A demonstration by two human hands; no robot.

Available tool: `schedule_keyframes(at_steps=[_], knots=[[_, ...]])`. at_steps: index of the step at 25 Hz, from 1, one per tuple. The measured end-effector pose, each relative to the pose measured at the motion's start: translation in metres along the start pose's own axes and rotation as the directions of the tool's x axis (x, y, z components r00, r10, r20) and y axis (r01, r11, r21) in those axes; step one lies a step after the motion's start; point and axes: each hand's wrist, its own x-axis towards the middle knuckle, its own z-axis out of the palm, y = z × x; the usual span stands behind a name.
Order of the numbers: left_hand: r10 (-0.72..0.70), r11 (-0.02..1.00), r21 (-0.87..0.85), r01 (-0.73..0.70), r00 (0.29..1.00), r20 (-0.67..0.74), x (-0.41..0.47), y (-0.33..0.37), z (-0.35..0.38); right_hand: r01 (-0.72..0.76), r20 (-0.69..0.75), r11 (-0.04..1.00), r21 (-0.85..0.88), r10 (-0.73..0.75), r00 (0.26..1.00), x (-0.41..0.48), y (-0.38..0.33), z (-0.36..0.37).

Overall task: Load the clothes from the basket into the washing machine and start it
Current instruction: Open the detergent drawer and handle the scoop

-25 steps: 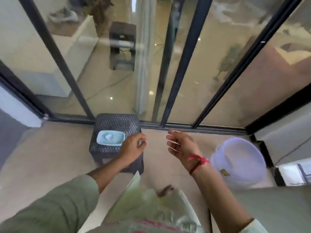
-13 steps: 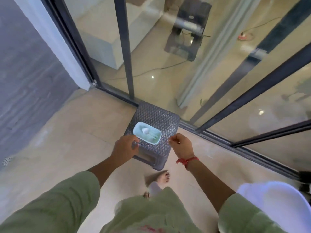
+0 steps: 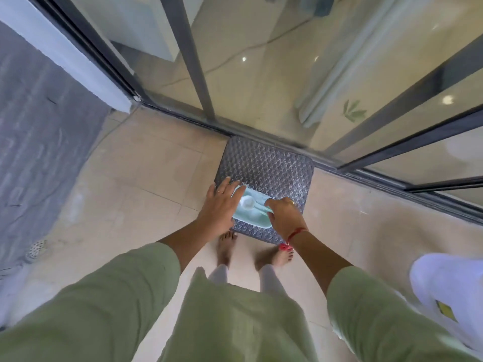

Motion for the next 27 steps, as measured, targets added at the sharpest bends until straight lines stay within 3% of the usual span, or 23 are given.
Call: schedule_keyframes(at_steps=[3,6,11,16,18,23,27], knots=[[0.027,0.991,0.125,-0.039,0.995,0.093,0.022,-0.01,0.011,0.04,0.013,0.993,-0.112,-0.039,0.999,0.017,0.0,0.026],[0.103,0.976,0.176,-0.129,0.983,0.151,0.029,-0.013,0.024,-0.023,-0.087,1.0,-0.012,0.022,0.996,0.018,-0.004,0.048],[0.14,0.969,0.189,-0.158,0.985,0.105,0.04,-0.013,0.021,0.005,-0.181,0.991,-0.134,-0.029,0.983,0.008,-0.002,0.044],[0.271,0.933,0.225,-0.282,0.959,0.08,0.048,-0.014,0.0,0.157,-0.189,0.921,-0.356,-0.235,0.953,0.008,0.004,0.023],[0.286,0.927,0.229,-0.296,0.955,0.078,0.051,-0.014,-0.01,0.157,-0.185,0.9,-0.406,-0.249,0.951,0.01,0.004,0.018],[0.283,0.93,0.22,-0.293,0.956,0.079,0.05,-0.013,-0.018,-0.043,-0.124,0.946,-0.32,0.003,0.992,-0.005,0.003,0.013],[0.218,0.956,0.181,-0.231,0.972,0.085,0.042,-0.018,-0.004,-0.114,0.065,0.993,-0.021,0.116,0.991,-0.012,0.004,0.014]])
